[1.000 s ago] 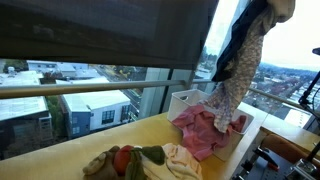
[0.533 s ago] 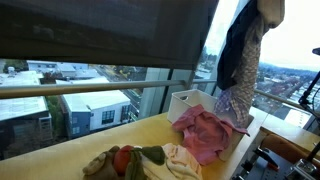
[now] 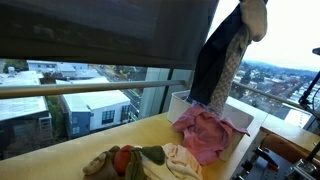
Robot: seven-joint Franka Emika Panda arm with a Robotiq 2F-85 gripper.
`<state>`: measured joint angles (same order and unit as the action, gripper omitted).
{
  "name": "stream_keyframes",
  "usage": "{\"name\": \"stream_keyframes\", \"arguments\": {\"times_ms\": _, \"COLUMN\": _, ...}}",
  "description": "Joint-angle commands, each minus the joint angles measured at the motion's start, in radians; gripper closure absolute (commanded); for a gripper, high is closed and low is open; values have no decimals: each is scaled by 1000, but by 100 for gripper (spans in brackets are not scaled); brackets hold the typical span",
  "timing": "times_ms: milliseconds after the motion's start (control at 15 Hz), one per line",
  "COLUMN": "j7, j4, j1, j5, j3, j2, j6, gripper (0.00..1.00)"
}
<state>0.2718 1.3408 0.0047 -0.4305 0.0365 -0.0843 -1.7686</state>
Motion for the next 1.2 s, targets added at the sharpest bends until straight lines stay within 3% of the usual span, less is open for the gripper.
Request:
{"name": "stream_keyframes", "arguments": {"times_ms": 0, "j7": 11, "j4": 84, "j1": -3, "j5": -8, "j3": -4, "j2": 34, "j6": -49, "gripper": 100}}
{"name": "stream_keyframes", "arguments": {"times_ms": 333, "j7": 34, "j4": 254, "j1": -3, "j5": -7, "j3": -2, "j2": 49, "j6": -134, "gripper": 100}}
{"name": "stream_keyframes", "arguments": {"times_ms": 400, "j7": 37, "j4": 283, "j1": 11, "j5": -6, "j3": -15, "j2": 49, "j6": -147, "gripper": 94}}
{"name": "stream_keyframes", "arguments": {"times_ms": 467, "j7": 42, "j4": 312, "j1": 12, "j5": -5, "j3": -14, "j2": 48, "j6": -159, "gripper": 74}}
{"name": "stream_keyframes", "arguments": {"times_ms": 1133, "j7": 68, "j4": 539, "j1": 33, "j5": 6, "j3": 12, "j2": 140, "j6": -212, "gripper": 3}}
